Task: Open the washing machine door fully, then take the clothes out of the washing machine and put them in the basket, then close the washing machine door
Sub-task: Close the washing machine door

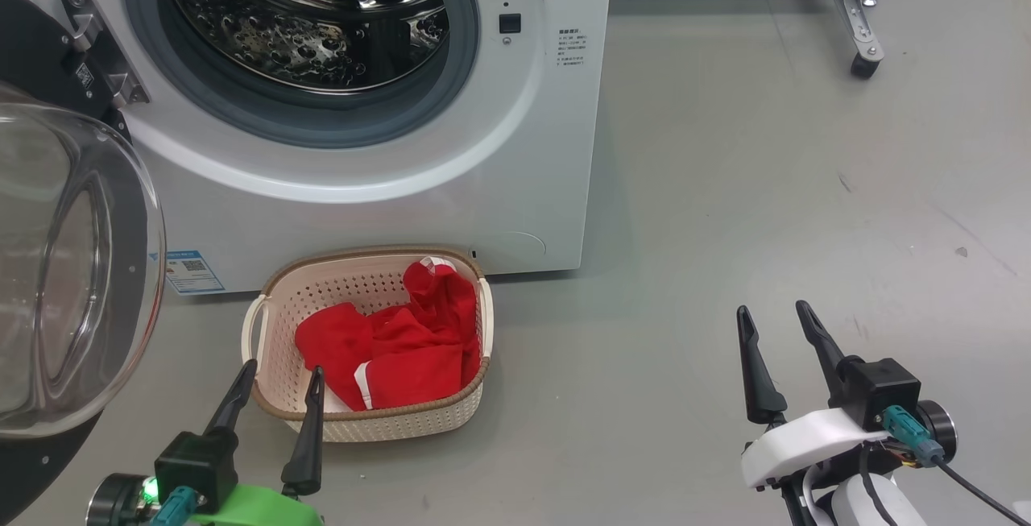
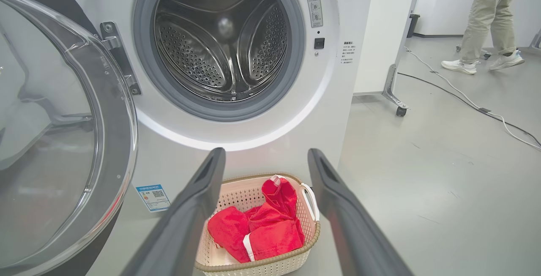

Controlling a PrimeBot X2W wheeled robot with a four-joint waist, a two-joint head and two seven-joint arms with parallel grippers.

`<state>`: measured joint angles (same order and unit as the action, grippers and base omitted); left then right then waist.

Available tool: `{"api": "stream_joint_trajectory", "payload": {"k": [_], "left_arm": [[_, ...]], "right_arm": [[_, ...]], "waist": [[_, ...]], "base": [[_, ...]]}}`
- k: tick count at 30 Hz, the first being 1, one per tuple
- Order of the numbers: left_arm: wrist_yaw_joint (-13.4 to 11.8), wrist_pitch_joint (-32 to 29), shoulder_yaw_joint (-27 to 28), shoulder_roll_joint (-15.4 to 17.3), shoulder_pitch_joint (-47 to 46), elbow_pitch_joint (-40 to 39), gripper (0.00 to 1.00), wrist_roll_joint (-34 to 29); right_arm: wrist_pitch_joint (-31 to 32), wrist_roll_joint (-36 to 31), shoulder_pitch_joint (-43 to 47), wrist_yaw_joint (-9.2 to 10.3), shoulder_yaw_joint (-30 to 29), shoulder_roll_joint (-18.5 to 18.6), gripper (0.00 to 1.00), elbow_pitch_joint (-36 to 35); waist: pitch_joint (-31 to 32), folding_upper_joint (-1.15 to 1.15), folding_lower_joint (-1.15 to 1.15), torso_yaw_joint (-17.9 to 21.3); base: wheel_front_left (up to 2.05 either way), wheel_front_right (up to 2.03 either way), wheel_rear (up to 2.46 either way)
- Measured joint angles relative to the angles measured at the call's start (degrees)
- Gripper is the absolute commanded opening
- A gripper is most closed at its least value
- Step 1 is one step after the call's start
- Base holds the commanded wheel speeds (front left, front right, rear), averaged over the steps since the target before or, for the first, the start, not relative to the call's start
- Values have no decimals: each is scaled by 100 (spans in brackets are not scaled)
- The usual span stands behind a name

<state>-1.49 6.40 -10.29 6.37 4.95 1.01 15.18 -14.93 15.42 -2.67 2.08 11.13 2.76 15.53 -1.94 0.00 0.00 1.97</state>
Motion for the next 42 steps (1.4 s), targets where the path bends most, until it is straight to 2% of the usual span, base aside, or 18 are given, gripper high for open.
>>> {"api": "stream_joint_trajectory", "payload": {"k": [25, 34, 42], "left_arm": [[-30, -27, -18, 7, 27, -143, 100, -8], [-31, 31, -42, -10, 24, -166, 100, -5], [-110, 80, -2, -20, 24, -168, 100, -7]], "right_arm": [[0, -2, 70, 8, -129, -14, 100, -29], [0, -43, 93, 15, -209, -16, 100, -73], [0, -76, 102, 8, -238, -16, 100, -118]], "waist": [[0, 0, 0, -111], [48, 0, 0, -384], [61, 0, 0, -897]], "base": [[-3, 3, 0], [0, 0, 0], [0, 0, 0]]}}
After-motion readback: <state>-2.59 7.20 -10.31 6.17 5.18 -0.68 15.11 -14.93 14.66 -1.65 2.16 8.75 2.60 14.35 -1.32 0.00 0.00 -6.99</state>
